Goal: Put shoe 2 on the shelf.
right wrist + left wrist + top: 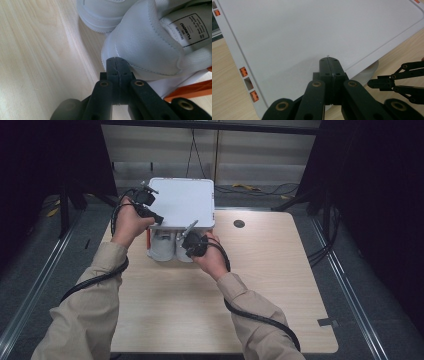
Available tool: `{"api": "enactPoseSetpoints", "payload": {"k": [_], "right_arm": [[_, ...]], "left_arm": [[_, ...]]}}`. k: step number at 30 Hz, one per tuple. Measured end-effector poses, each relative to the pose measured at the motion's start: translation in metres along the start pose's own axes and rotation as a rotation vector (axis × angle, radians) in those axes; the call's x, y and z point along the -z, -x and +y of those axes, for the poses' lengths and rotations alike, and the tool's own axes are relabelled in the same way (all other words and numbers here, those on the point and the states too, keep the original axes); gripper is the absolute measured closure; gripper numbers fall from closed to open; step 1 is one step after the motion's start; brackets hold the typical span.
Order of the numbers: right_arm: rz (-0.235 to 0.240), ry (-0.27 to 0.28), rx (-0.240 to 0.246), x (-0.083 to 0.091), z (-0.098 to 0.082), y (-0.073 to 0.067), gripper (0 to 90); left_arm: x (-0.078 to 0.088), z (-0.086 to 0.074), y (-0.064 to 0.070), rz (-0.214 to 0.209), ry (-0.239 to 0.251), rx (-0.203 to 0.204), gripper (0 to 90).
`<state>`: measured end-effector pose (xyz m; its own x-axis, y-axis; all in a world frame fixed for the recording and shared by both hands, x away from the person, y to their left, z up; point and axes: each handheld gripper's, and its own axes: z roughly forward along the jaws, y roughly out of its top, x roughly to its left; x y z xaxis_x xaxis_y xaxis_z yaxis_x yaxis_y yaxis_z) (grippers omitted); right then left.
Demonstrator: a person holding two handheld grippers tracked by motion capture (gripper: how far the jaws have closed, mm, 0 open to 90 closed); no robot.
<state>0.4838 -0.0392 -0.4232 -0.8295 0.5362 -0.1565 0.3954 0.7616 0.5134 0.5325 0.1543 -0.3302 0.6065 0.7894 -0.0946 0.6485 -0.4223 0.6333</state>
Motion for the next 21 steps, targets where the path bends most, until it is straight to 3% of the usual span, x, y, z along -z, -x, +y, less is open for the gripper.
{"api": "enactPoseSetpoints", "payload": {"k": [3, 9, 14, 15, 16, 18, 21], "right_arm": [[0.004, 0.028, -0.017, -0.001, -0.002, 0.001, 90.0], [0.004, 0.022, -0.036, -0.001, -0.001, 0.001, 90.0], [0.069, 0.028, -0.081, 0.01, -0.014, -0.001, 83.4], [0.073, 0.02, -0.089, 0.016, -0.02, -0.001, 79.4], [0.096, 0.021, -0.103, 0.021, -0.025, 0.0, 75.0], [0.13, 0.022, -0.129, 0.029, -0.037, 0.0, 61.8], [0.126, 0.024, -0.135, 0.043, -0.055, 0.0, 46.5]], "left_arm": [[0.0, 0.0, 0.001, 0.004, -0.001, -0.001, 90.0], [0.0, 0.001, 0.001, 0.007, 0.003, -0.001, 90.0], [0.006, 0.0, -0.003, 0.022, 0.014, 0.04, 71.4], [0.01, 0.0, -0.004, 0.019, 0.025, 0.06, 62.1], [0.014, -0.001, -0.004, 0.016, 0.041, 0.063, 58.5], [0.023, -0.006, -0.001, 0.014, 0.046, 0.045, 48.8], [0.032, -0.018, 0.004, 0.008, 0.041, 0.016, 39.6]]}}
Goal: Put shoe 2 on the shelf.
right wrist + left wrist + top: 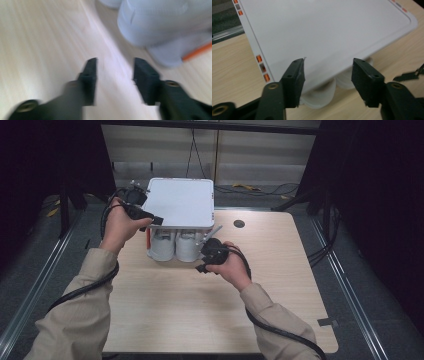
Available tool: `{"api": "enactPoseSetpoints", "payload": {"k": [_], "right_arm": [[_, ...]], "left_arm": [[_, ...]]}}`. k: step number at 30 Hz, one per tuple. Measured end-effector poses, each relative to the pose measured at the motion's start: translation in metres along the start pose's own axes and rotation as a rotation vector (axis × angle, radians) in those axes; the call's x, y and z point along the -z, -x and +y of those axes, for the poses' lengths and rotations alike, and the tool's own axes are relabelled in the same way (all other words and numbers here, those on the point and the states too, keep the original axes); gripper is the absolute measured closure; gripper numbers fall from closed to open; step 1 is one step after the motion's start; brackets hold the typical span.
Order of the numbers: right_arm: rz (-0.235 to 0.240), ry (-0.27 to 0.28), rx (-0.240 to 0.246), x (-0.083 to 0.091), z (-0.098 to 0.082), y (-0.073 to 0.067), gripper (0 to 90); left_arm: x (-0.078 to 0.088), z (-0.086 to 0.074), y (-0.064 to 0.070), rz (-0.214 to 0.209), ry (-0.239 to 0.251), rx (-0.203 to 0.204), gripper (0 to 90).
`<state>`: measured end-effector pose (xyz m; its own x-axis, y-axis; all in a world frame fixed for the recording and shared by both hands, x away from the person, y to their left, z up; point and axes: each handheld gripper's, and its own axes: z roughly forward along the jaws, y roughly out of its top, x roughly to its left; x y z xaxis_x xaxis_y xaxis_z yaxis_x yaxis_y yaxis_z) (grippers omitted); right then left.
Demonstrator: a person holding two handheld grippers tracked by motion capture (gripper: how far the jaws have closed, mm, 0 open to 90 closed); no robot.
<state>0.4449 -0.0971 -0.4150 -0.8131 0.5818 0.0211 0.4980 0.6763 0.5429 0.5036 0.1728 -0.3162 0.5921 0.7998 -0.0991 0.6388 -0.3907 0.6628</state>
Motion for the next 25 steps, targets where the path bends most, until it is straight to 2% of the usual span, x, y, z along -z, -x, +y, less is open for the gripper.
{"api": "enactPoseSetpoints", "payload": {"k": [3, 7, 11, 15, 17, 21, 23, 25], "right_arm": [[0.01, 0.023, -0.053, 0.014, -0.017, 0.0, 36.4], [0.002, 0.035, -0.06, 0.026, -0.037, -0.002, 31.6], [0.005, 0.029, -0.076, 0.034, -0.058, -0.007, 27.1], [0.015, 0.027, -0.092, 0.04, -0.075, -0.01, 23.8], [0.018, 0.028, -0.108, 0.042, -0.087, -0.011, 22.1], [0.006, -0.001, -0.085, 0.044, -0.11, -0.016, 18.8], [0.006, 0.014, -0.082, 0.045, -0.119, -0.019, 18.6], [-0.004, 0.029, -0.1, 0.045, -0.127, -0.021, 18.3]], "left_arm": [[0.011, -0.02, 0.006, -0.032, 0.021, -0.02, 34.6], [0.015, -0.049, 0.014, -0.053, 0.005, -0.049, 31.2], [0.012, -0.085, 0.023, -0.081, -0.003, -0.067, 29.7], [0.003, -0.115, 0.029, -0.099, -0.034, -0.079, 29.3], [-0.004, -0.132, 0.03, -0.109, -0.045, -0.064, 29.0], [-0.011, -0.155, 0.03, -0.113, -0.061, -0.06, 28.4], [-0.012, -0.163, 0.029, -0.111, -0.058, -0.055, 28.3], [-0.014, -0.171, 0.029, -0.127, -0.043, -0.039, 27.9]]}}
